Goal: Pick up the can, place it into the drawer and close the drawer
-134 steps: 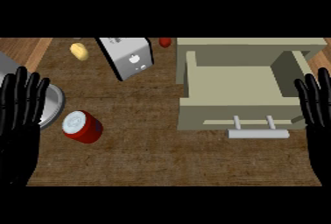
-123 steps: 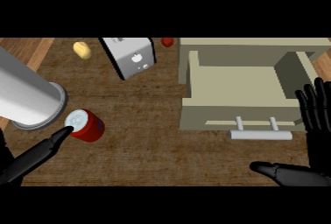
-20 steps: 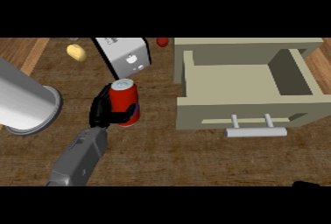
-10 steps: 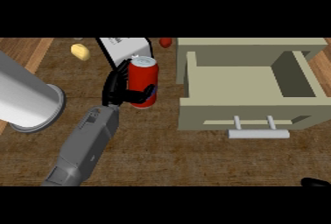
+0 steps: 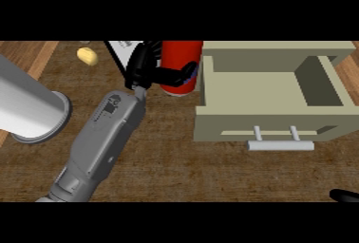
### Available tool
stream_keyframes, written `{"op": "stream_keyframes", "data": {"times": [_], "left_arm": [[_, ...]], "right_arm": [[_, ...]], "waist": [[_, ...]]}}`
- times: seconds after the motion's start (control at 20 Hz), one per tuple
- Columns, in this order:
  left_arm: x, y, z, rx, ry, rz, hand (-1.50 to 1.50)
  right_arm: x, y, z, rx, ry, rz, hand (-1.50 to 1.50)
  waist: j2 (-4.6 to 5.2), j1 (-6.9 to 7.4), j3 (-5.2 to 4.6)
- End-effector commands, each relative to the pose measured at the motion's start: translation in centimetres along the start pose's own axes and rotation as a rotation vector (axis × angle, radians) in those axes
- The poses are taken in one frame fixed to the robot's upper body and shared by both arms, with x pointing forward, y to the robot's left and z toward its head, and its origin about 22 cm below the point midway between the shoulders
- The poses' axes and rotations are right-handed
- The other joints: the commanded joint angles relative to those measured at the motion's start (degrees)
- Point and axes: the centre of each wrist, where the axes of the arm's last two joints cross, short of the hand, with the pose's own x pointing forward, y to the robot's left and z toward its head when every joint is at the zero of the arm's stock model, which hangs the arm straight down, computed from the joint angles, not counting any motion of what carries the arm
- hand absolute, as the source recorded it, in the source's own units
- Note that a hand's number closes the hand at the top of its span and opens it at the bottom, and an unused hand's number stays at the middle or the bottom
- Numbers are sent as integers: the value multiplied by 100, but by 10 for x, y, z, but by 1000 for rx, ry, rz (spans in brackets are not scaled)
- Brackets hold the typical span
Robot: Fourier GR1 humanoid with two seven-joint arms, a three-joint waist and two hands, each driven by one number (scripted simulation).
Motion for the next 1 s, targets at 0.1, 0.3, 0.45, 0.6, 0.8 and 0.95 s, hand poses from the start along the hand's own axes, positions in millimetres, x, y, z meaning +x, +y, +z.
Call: {"op": "stream_keyframes", "data": {"times": [0.1,0.3,0.45,0.6,0.8,0.95], "left_arm": [[45,-37,-13,-21,-24,-38,150],[90,-56,-35,-27,-34,-60,150],[102,-71,-37,-31,-9,-82,150],[138,-97,-41,-37,4,-95,150],[131,-101,-56,-31,11,-109,150],[138,-116,-56,-28,13,-137,150]], "right_arm": [[2,14,4,-5,-17,-9,-150],[7,6,-6,3,-23,7,-150],[5,1,-4,3,-9,-3,-150],[-13,2,4,-10,9,1,-150],[15,12,2,16,-33,-21,-150],[21,5,4,30,-26,-2,-150]], "waist": [[18,-39,-2],[38,-98,-2],[31,-89,-1],[26,-112,4],[65,-233,2],[63,-316,3]]}}
